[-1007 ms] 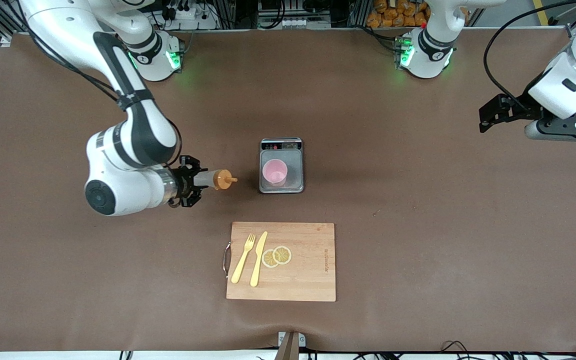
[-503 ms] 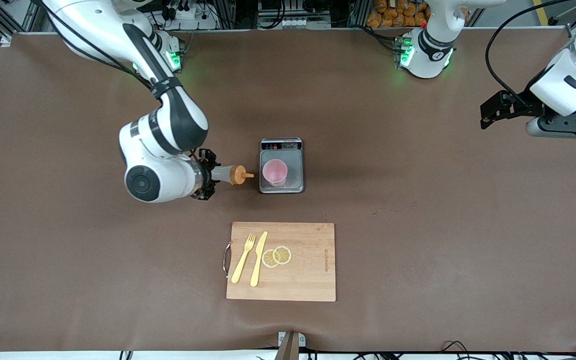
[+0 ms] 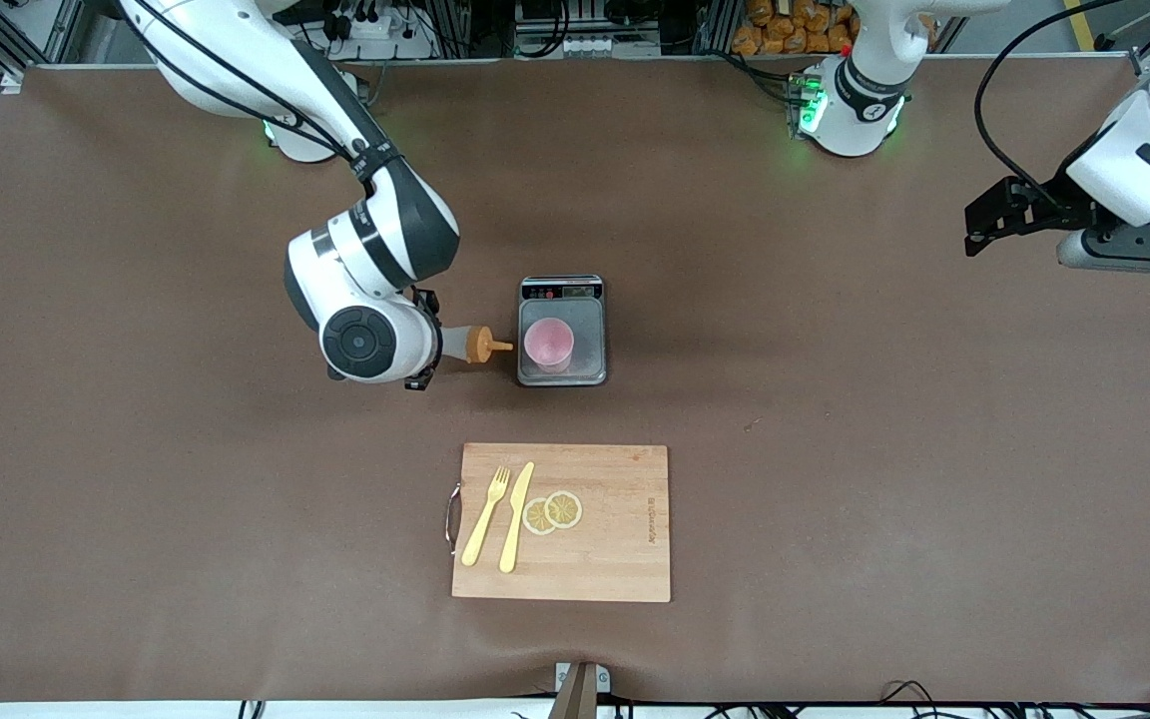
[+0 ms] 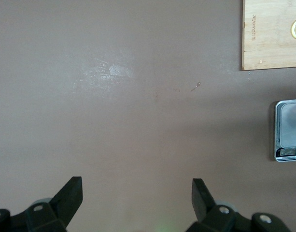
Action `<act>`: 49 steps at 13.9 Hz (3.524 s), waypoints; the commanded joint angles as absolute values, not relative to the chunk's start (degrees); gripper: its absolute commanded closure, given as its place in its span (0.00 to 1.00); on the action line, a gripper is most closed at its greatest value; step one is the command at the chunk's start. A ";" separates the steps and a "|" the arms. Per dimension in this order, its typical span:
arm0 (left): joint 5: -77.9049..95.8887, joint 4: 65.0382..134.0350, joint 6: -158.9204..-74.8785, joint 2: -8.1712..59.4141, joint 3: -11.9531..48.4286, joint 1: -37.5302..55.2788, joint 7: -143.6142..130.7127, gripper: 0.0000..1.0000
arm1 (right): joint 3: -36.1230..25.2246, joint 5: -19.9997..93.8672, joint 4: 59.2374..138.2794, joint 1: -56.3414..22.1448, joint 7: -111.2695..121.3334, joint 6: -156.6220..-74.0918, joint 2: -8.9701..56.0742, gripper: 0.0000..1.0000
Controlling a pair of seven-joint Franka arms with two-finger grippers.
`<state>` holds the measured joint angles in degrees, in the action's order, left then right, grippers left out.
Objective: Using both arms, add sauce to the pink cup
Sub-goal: 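Tilt the white bottle over the pink cup with the right gripper, then carry the white bottle back beside the table edge with the right gripper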
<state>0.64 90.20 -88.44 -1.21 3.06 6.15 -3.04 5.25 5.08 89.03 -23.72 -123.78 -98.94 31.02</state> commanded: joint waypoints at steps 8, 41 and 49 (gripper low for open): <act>-0.44 89.91 -87.28 -2.11 2.99 5.10 -0.97 0.00 | 4.83 -3.60 83.41 -28.39 -130.17 -90.97 34.36 0.60; 0.00 89.82 -87.28 -2.29 2.64 4.83 -1.23 0.00 | 5.01 29.97 83.14 15.72 -62.86 -73.83 33.04 0.53; 0.09 87.98 -87.19 -1.41 2.64 4.13 -3.87 0.00 | 5.01 34.19 83.23 27.41 -42.82 -71.37 42.70 0.51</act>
